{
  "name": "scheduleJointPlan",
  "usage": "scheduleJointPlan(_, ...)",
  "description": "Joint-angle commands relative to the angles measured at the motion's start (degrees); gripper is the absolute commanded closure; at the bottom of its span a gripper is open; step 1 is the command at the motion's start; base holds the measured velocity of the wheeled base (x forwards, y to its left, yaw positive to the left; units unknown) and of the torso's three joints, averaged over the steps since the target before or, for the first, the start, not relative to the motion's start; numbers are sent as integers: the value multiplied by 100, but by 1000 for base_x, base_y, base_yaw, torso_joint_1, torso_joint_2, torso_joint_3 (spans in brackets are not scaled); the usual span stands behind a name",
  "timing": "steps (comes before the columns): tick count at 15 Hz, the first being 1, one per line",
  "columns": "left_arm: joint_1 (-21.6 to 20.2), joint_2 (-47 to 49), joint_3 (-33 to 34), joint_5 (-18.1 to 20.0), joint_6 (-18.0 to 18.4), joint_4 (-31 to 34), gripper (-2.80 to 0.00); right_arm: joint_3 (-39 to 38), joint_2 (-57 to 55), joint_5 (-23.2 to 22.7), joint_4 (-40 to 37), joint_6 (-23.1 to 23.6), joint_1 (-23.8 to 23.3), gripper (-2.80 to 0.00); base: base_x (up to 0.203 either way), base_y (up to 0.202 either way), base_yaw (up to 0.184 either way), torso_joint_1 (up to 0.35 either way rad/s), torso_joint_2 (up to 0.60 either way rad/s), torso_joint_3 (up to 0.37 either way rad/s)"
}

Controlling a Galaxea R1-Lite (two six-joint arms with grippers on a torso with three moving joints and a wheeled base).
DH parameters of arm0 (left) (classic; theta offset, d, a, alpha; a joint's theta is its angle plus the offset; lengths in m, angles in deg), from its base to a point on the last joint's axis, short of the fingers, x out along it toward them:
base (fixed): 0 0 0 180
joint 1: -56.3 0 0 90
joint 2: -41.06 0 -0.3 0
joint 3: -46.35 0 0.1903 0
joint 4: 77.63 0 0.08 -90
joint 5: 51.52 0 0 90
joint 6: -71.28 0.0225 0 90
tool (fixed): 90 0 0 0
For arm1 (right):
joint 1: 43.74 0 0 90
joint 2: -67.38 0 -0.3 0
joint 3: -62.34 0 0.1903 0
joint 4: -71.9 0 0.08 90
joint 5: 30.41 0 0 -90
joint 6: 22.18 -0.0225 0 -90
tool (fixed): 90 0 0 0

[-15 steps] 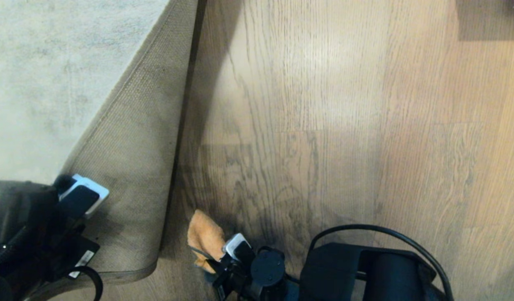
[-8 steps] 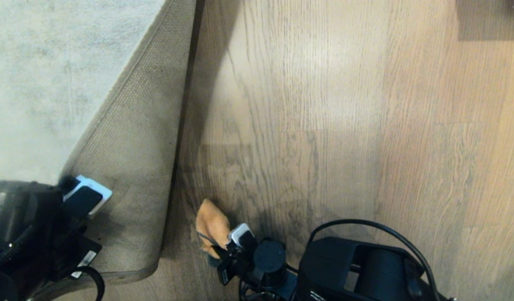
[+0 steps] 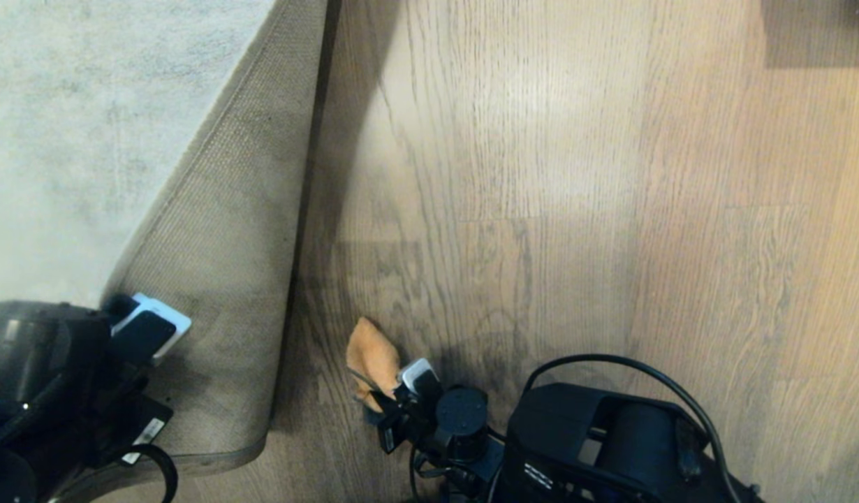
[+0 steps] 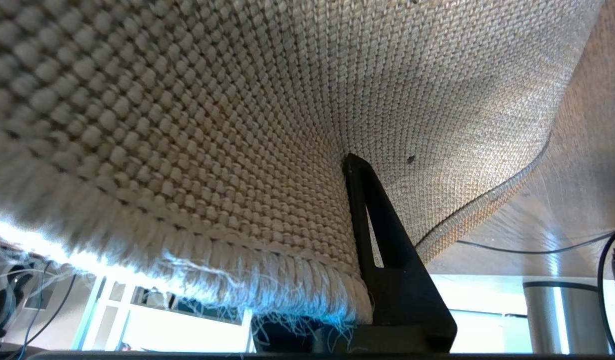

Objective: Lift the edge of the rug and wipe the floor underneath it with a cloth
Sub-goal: Wipe the floor under the carpet with a rag

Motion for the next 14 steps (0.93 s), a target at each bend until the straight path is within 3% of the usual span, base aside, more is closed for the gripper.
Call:
scheduleJointPlan(1, -1, 16, -7, -22, 16, -5, 0, -56, 91, 60, 75, 0, -68, 0, 0, 0, 0, 0, 0, 0)
scheduleJointPlan(6, -1, 16, -24, -22, 9, -5, 0, -488, 411, 68, 102, 7, -233, 0, 0, 0, 0, 0, 0, 0)
scheduleJointPlan(14, -1, 10, -33, -22, 9, -5, 0, -1612, 1407, 60, 108, 122, -866, 0, 0, 0, 0, 0, 0, 0)
